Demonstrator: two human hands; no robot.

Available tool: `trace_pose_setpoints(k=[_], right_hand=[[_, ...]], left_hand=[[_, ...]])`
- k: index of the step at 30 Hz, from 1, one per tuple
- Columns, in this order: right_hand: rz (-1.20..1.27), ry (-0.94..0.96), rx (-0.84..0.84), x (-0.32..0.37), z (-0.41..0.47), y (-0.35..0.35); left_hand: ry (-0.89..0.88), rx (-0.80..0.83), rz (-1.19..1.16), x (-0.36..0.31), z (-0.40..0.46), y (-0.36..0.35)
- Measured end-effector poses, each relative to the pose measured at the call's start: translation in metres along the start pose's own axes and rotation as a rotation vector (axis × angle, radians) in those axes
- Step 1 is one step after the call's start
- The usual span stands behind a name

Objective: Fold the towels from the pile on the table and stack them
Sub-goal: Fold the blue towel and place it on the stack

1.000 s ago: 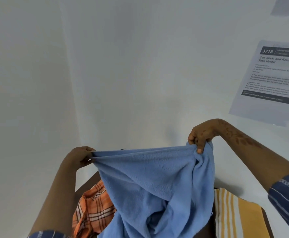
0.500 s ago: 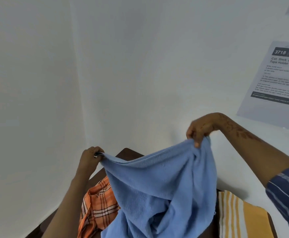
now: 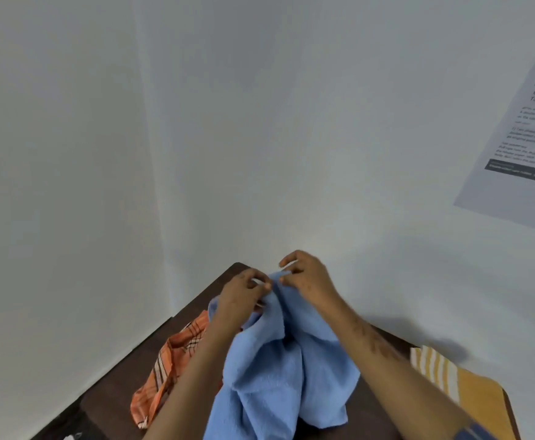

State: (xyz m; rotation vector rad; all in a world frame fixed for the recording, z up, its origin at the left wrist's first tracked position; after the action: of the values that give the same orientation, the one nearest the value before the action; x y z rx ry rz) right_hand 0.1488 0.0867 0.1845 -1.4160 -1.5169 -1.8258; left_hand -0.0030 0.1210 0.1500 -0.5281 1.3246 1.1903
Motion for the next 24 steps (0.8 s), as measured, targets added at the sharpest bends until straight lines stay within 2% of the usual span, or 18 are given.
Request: trace_pose_setpoints(k=[3, 7, 9, 11, 12, 16, 18, 20, 24], right_hand=[[0.100, 0.028, -0.023, -0.016, -0.024, -0.020], [0.158, 0.046, 0.020, -0.017, -0.030, -0.013], [0.173, 0.073, 0.108, -0.010, -0.033, -0.008], [0.138, 0.093, 0.193, -0.005, -0.034, -0.010], [0.078, 0.119, 0.181, -0.005, -0.033, -0.012], [-0.090, 0.244, -0.029, 0.012, -0.025, -0.008], [-0.116, 0.265, -0.055, 0.028, -0.015, 0.004], [-0.155, 0.336, -0.042, 0.054, -0.005, 0.023], [-0.265, 0.490, -0.013, 0.116, 0.010, 0.064]], left_hand=[[0.124, -0.047, -0.223, 0.005, -0.010, -0.014], [0.224, 0.020, -0.457, 0.008, -0.014, -0.020], [0.202, 0.072, -0.553, 0.005, -0.014, -0.023], [0.135, 0.066, -0.492, 0.004, -0.012, -0.022], [0.109, 0.024, -0.452, 0.003, -0.011, -0.021], [0.061, -0.221, -0.377, -0.001, -0.006, -0.023], [-0.038, -0.280, -0.302, -0.012, -0.004, -0.028], [-0.115, -0.278, -0.148, -0.018, 0.001, -0.036], [-0.071, -0.274, 0.418, -0.013, 0.011, -0.028]])
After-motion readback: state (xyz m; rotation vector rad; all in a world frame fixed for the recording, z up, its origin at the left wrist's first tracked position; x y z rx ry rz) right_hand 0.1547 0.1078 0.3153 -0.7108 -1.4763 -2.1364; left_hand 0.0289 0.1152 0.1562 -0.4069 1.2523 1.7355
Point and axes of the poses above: each hand's wrist, its own z-axis towards the middle knuckle, its own y-axis out of the back of the hand, x = y × z, the point moved 7 cm from there along z, towards the middle knuckle, and after that the axes turned 14 degrees about -y, right-handed, at the moved point
